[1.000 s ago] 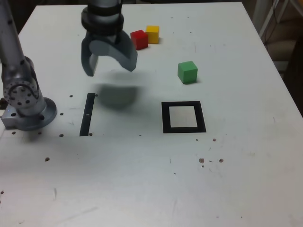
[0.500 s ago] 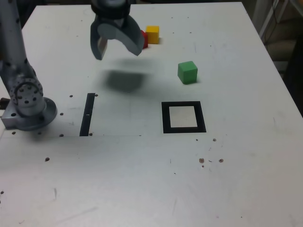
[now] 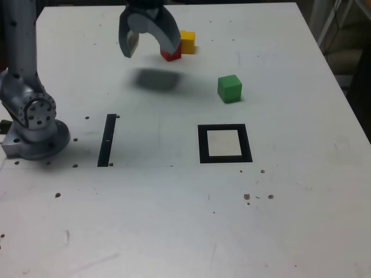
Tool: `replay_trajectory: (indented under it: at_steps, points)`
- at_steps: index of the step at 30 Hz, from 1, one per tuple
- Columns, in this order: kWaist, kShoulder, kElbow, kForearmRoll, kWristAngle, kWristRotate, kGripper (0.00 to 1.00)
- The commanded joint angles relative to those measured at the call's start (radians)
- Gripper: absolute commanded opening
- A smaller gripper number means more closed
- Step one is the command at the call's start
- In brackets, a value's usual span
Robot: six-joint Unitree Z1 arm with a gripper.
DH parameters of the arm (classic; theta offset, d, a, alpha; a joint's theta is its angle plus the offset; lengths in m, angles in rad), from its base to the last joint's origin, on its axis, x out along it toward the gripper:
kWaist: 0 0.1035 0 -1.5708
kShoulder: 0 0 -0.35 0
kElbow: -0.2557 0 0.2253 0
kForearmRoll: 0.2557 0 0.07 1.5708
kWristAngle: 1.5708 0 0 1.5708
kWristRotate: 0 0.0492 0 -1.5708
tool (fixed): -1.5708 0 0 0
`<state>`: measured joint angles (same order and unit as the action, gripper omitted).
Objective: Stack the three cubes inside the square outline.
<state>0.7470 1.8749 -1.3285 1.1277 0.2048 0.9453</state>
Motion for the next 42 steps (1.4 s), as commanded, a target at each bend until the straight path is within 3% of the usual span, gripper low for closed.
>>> replay_trajectory:
  at_steps: [1, 14, 34, 42]
  points:
    - [0.009, 0.025, -0.023, 0.011, 0.006, 0.026, 0.99]
    - [0.045, 0.124, -0.091, 0.021, 0.004, 0.186, 0.97]
    - [0.042, 0.24, -0.178, -0.008, 0.007, 0.191, 0.93]
    - [0.037, 0.282, -0.223, 0.011, 0.015, 0.169, 0.85]
